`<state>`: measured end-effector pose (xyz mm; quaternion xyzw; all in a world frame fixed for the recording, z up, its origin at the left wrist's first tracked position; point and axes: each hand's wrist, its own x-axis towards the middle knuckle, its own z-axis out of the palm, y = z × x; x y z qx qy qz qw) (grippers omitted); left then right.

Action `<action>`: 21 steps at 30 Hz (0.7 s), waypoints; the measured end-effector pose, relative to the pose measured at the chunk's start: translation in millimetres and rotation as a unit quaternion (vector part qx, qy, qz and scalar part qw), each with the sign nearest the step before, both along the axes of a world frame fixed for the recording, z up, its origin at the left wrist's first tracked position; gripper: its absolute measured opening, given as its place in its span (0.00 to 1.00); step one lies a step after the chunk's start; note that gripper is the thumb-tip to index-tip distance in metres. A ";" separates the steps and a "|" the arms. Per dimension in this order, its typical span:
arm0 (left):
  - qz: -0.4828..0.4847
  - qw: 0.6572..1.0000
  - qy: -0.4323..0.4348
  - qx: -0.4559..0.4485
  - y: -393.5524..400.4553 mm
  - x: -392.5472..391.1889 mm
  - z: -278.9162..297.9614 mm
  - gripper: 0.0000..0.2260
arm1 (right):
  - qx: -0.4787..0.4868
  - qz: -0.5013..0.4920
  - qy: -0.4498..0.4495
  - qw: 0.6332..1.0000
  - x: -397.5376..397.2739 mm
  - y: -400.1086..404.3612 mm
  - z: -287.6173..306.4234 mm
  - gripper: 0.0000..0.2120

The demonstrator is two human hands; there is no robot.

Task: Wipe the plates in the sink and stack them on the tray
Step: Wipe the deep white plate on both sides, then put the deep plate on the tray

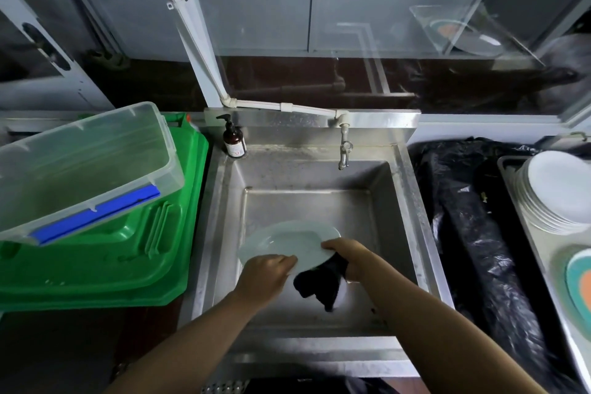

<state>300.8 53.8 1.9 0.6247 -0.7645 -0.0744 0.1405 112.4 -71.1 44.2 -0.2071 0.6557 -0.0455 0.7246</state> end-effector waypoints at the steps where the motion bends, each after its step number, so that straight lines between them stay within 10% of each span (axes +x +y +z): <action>1: -0.005 1.000 0.006 -0.006 0.1 -0.8 -6.9 0.11 | 0.001 -0.016 0.002 1.000 -1.0 0.3 -2.0 0.13; 5: 0.043 0.980 0.001 0.193 3.4 1.0 -23.6 0.25 | -0.035 -0.068 0.050 0.996 -5.9 8.6 -9.2 0.13; 8: 0.208 0.878 0.227 0.365 8.7 2.7 -28.0 0.43 | -0.072 -0.106 0.083 0.988 -18.4 14.0 -12.8 0.14; 12: 0.463 0.474 0.666 0.343 -6.0 -12.3 -12.5 0.33 | -0.089 -0.147 0.081 0.982 -38.7 24.6 -5.9 0.06; 13: 0.473 0.427 0.695 0.333 -11.7 -18.4 -11.1 0.26 | -0.096 -0.153 0.077 0.981 -43.2 27.1 -5.7 0.06; 21: 0.355 0.424 0.779 0.294 -41.3 -78.9 14.3 0.19 | -0.133 -0.168 0.073 0.974 -103.1 41.1 -22.3 0.25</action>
